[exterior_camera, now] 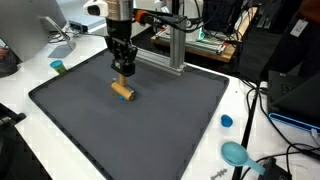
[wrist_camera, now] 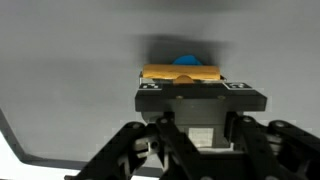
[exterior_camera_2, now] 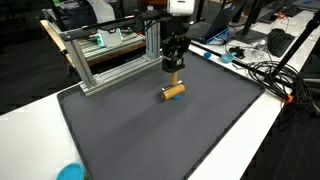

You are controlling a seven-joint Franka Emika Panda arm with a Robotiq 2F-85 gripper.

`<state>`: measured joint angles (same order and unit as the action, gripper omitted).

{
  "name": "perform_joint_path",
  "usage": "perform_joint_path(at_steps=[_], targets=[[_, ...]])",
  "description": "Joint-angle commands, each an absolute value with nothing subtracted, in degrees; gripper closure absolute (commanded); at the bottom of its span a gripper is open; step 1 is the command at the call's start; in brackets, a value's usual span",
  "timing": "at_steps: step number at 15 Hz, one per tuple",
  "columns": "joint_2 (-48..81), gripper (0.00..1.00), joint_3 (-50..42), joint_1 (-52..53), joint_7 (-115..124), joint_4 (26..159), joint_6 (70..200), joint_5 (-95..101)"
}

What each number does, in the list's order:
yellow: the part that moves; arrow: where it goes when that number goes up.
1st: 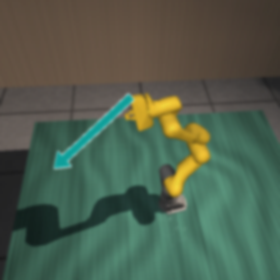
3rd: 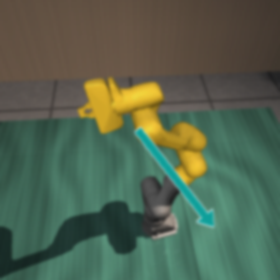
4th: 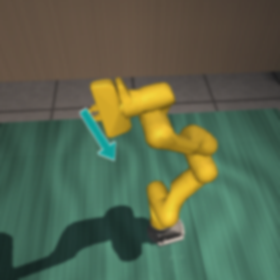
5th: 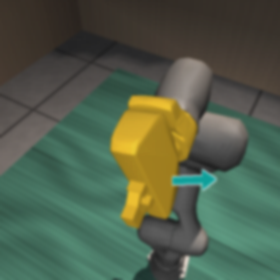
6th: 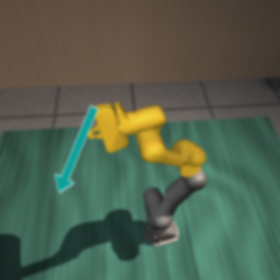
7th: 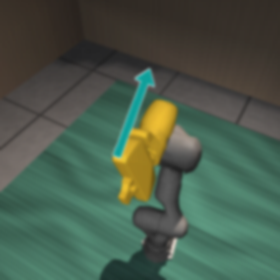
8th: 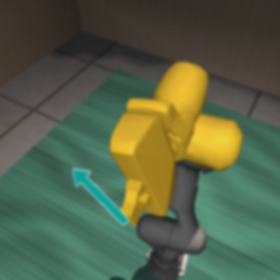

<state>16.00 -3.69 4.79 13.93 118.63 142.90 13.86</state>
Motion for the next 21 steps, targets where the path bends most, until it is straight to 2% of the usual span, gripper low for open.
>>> perform_joint_path(at_steps=[1, 21], targets=[[19.67, 0.78, -4.14, 4.43, 13.63, 118.43, 138.11, 14.51], [19.79, 0.78, -4.52, 3.22, 11.00, 119.42, 135.80, 15.12]])
